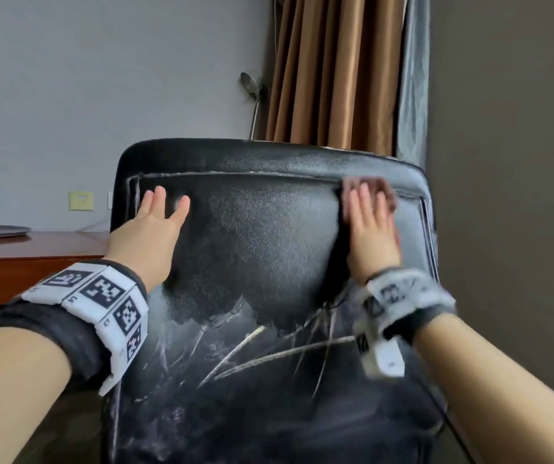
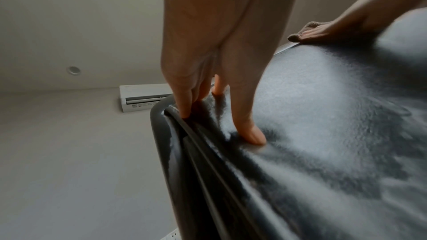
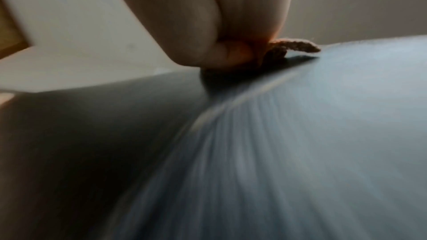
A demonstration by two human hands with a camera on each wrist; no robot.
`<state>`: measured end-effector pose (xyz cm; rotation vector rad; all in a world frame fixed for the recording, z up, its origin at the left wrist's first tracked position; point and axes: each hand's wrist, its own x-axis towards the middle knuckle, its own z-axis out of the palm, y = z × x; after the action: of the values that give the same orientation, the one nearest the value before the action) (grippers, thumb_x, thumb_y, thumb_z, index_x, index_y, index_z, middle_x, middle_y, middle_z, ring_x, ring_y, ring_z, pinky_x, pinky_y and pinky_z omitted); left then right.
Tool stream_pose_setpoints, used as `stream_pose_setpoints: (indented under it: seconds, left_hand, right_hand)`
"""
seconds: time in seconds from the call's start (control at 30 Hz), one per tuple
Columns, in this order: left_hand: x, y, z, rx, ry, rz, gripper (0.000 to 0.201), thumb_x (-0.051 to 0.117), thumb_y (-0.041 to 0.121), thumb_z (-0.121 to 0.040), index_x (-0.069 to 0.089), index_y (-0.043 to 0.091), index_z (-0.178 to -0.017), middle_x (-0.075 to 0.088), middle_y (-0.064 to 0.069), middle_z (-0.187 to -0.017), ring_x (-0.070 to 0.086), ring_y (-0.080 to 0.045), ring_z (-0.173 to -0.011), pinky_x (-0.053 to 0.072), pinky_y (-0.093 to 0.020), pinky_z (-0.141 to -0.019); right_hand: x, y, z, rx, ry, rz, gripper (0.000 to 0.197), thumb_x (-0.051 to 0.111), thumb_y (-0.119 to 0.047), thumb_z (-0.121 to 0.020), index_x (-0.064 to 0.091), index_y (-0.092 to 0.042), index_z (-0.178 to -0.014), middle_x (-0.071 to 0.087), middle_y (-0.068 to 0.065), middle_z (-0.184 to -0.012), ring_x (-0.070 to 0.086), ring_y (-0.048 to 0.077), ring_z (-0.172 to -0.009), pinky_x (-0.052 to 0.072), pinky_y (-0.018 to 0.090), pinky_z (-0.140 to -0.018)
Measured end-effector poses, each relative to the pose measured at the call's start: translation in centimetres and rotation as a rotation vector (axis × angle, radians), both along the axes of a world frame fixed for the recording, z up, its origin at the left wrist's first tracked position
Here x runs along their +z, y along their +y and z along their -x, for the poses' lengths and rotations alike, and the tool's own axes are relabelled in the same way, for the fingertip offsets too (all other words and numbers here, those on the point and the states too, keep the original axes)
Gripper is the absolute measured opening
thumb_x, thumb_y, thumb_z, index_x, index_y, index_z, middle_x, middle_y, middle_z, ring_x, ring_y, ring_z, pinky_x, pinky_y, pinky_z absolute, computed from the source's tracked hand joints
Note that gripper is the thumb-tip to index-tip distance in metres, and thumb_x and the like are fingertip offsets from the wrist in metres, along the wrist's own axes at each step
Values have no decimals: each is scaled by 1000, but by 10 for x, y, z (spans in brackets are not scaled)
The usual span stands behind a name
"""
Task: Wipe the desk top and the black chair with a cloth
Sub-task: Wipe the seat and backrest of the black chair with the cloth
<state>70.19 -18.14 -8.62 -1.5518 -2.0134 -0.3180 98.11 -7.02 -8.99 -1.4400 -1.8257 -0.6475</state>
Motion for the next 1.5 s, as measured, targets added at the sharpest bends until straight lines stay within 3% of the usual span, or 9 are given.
stream_pose_setpoints:
  seconds: [0.17,0.27,0.37,0.5,0.8,1.03,1.2,1.37,1.5]
  left_hand:
    - [1,-2,2,1,-4,-1,104,66,-3,-80,-7,21,-150,-15,-17,-155,-8,-27,-146,40,-39,-103]
    - [1,-2,2,-6,-9,8,104,66,-3,-79,-6,20,-150,-14,-17,-155,-8,-27,-146,41,-39,-103]
    - [1,-1,2,-2,-2,5,104,66,-3,-79,-7,20,-150,-14,-17,-155,-8,-27,-146,42,-38,-103]
    - [2,-5,-2,9,8,21,104,66,-1,-80,-8,19,-150,-15,-17,-154,-9,-27,-146,45,-35,-99]
    - [5,-13,-1,-28,-19,48,112,73,10,-79,-13,21,-149,-17,-15,-155,-12,-24,-146,42,-34,-104]
    - [3,-9,3,-41,-28,22,114,75,8,-77,-12,22,-150,-17,-15,-155,-10,-25,-146,42,-37,-104]
    - [2,-7,6,-64,-51,12,116,76,6,-75,-10,22,-150,-18,-15,-155,-11,-25,-146,38,-39,-107]
    - [2,-4,6,-42,-32,17,115,76,9,-75,-11,21,-150,-17,-16,-154,-11,-27,-146,40,-38,-106]
    - [2,-4,5,-43,-44,16,114,74,5,-75,-11,20,-150,-18,-18,-154,-11,-28,-145,42,-39,-104]
  right_hand:
    - [-8,-13,-6,102,97,51,78,37,-8,-80,2,-8,-150,-7,10,-158,-13,29,-144,-9,39,-116]
    - [-75,-38,-2,214,-22,-29,73,25,-39,-84,12,-12,-150,2,5,-158,-12,19,-143,-13,31,-116]
    - [-67,-27,-13,184,-79,-32,70,9,-51,-88,14,-19,-150,3,-4,-157,-11,13,-141,-11,26,-114]
    - [-19,-4,-16,125,23,-52,55,28,-24,-101,7,-18,-151,-2,-1,-158,-8,22,-146,-7,32,-115]
    - [-62,-6,-36,167,13,-162,66,45,-1,-88,23,-17,-149,15,1,-156,3,24,-144,1,36,-116]
    - [6,36,-65,92,278,-11,59,26,-11,-92,12,-7,-150,7,14,-157,1,37,-144,1,47,-117]
    - [-82,-3,-72,168,239,-144,76,28,2,-71,25,-4,-146,15,12,-155,3,32,-144,5,42,-118]
    - [-22,8,-103,306,501,175,60,36,1,-96,16,-19,-150,11,0,-157,11,17,-144,8,13,-106]
    - [-36,-1,-106,293,510,143,60,37,-2,-97,17,-22,-150,17,-1,-156,23,23,-142,19,23,-109]
